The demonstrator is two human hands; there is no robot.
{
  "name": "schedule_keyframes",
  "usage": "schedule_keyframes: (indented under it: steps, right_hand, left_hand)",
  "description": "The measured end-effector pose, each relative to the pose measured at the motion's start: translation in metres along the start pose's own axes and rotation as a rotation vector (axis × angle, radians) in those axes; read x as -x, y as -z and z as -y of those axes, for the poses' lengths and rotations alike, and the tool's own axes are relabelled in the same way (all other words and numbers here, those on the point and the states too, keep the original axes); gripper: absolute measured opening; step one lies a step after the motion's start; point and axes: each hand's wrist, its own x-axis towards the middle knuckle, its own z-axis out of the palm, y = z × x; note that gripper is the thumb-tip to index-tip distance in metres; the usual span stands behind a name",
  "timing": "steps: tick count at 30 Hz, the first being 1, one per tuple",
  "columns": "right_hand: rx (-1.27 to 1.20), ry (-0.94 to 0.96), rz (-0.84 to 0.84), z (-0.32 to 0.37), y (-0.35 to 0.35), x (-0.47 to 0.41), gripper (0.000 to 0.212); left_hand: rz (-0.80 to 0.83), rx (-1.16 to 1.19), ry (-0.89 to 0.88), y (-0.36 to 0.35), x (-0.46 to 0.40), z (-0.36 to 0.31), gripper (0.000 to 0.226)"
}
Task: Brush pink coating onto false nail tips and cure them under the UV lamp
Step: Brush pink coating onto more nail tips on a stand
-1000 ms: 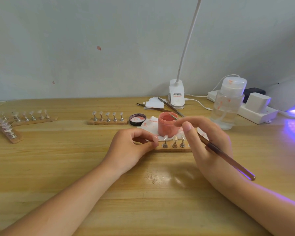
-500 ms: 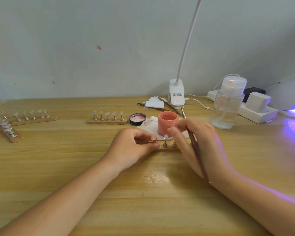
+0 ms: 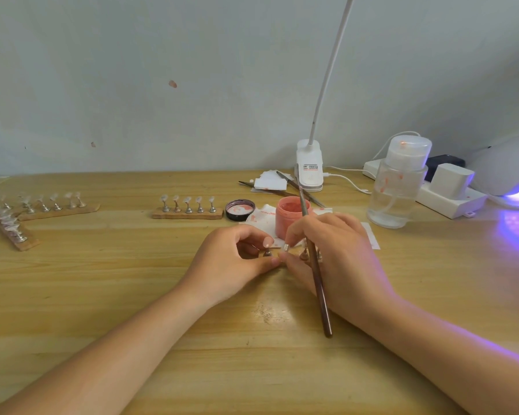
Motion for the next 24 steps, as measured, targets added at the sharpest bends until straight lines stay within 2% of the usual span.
schedule_keyframes:
  steps: [2,6,10,13,16,20,22,24]
  right_hand:
    - [-0.005,0.020,-0.039,0.001,0.000,0.000,0.016]
    - [-0.130,-0.036,-0.144,0.004,0.003,0.000,0.015]
    - [-0.370,-0.057,-0.144,0.009,0.005,0.003,0.015]
    - [-0.481,-0.042,-0.135,0.012,0.006,0.004,0.031]
    - [-0.522,-0.051,-0.131,0.012,0.005,0.005,0.029]
    - [-0.536,-0.110,-0.174,0.011,0.008,0.002,0.009]
    - [-0.587,-0.170,-0.222,0.009,0.014,-0.003,0.021]
    - [-0.668,-0.245,-0.251,0.005,0.023,-0.010,0.028]
  left_hand:
    - [-0.014,-0.023,-0.025,-0.001,0.002,0.000,0.022]
    - [-0.113,-0.082,-0.172,-0.001,0.007,-0.007,0.039]
    - [-0.213,-0.169,-0.442,-0.001,0.011,-0.013,0.026]
    - [-0.247,-0.207,-0.525,-0.004,0.011,-0.013,0.025]
    - [-0.277,-0.225,-0.547,-0.005,0.012,-0.014,0.023]
    - [-0.294,-0.121,-0.467,-0.004,0.011,-0.014,0.014]
    - [-0.293,-0.061,-0.432,-0.003,0.010,-0.014,0.006]
    - [-0.292,-0.022,-0.404,-0.003,0.010,-0.015,0.018]
